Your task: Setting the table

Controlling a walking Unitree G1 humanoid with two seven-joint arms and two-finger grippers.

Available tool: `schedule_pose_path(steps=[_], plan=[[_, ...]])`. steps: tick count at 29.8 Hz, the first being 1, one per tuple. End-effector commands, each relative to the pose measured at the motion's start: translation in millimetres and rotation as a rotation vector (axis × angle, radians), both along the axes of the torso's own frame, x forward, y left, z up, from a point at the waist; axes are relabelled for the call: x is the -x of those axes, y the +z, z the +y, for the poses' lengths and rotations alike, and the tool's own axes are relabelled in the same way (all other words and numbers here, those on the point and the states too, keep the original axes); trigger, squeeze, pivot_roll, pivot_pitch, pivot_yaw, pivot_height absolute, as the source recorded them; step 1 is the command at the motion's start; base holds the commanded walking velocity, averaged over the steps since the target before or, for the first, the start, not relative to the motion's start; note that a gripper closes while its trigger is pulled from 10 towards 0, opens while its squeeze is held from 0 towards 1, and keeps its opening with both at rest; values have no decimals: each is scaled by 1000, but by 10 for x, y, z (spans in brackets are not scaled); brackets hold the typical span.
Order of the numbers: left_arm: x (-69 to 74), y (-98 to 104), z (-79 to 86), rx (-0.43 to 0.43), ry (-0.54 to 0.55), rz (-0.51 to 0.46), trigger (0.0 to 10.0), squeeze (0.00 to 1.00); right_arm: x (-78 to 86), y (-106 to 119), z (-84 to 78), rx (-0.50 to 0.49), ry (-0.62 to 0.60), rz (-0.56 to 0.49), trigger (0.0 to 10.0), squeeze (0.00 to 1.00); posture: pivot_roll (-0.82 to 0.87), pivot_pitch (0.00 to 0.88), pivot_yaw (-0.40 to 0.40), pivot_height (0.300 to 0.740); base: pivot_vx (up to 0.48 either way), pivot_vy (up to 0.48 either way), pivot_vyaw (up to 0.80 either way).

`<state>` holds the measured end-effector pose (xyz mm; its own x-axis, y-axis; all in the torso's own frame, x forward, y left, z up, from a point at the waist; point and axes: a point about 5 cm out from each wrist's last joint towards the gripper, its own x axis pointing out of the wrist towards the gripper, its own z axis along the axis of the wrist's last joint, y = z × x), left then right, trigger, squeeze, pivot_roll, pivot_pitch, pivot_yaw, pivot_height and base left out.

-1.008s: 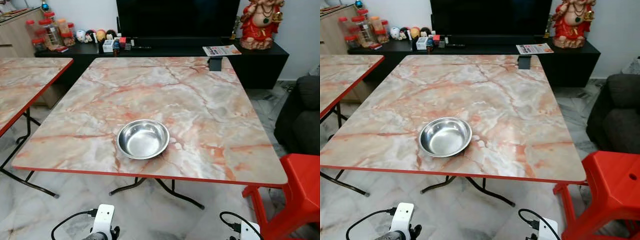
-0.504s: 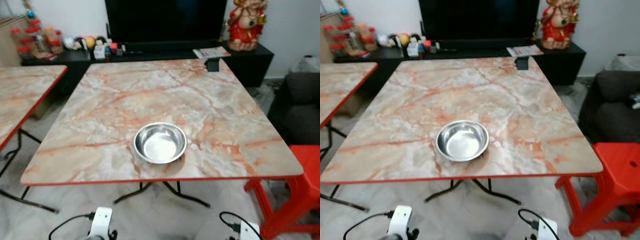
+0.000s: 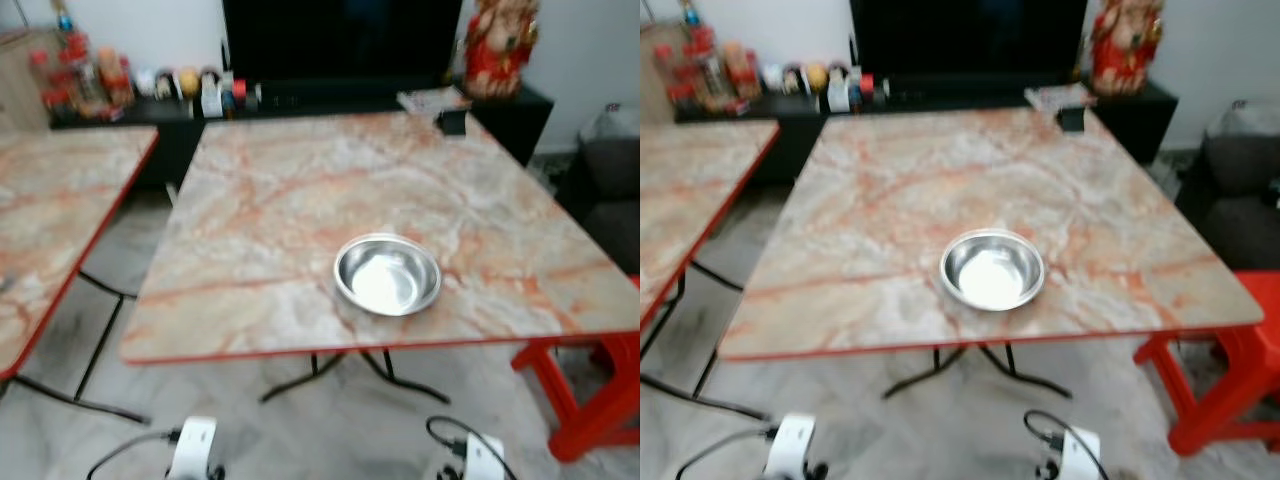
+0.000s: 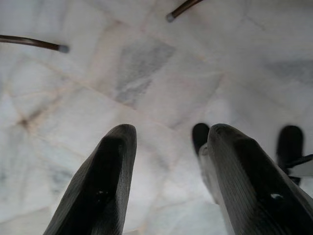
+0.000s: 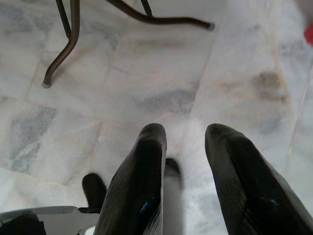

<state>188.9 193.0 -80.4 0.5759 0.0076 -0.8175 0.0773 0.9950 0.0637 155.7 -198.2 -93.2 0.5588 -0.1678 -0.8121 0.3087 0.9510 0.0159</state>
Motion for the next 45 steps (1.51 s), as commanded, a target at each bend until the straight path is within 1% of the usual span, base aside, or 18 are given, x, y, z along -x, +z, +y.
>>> schedule_pose_path(steps=[1,4,11,34,36,39,45], plan=[[-64,25,-59,10,-15,-16,10000,0,41,-8,-65,8,-18,15,10000,0,-53,0,46,725,0,442,-712],[-53,21,-47,7,-15,-13,10000,0,40,-7,-63,11,-16,15,10000,0,-54,0,48,725,0,442,-488],[-26,8,-30,3,-16,-3,10000,0,40,-7,-55,10,-17,8,10000,0,-50,0,50,725,0,445,0],[-41,14,-37,14,28,-12,10000,0,14,3,-58,27,30,11,10000,0,-30,0,25,725,0,444,18],[-50,18,-45,16,29,-15,10000,0,7,4,-55,42,63,20,10000,0,-31,0,23,725,0,446,650],[-52,19,-47,18,31,-16,10000,0,15,-1,-50,31,43,22,10000,0,-30,0,22,725,0,445,800],[-53,18,-53,18,31,-16,10000,0,22,-1,-64,30,30,20,10000,0,-31,0,22,725,0,443,0]])
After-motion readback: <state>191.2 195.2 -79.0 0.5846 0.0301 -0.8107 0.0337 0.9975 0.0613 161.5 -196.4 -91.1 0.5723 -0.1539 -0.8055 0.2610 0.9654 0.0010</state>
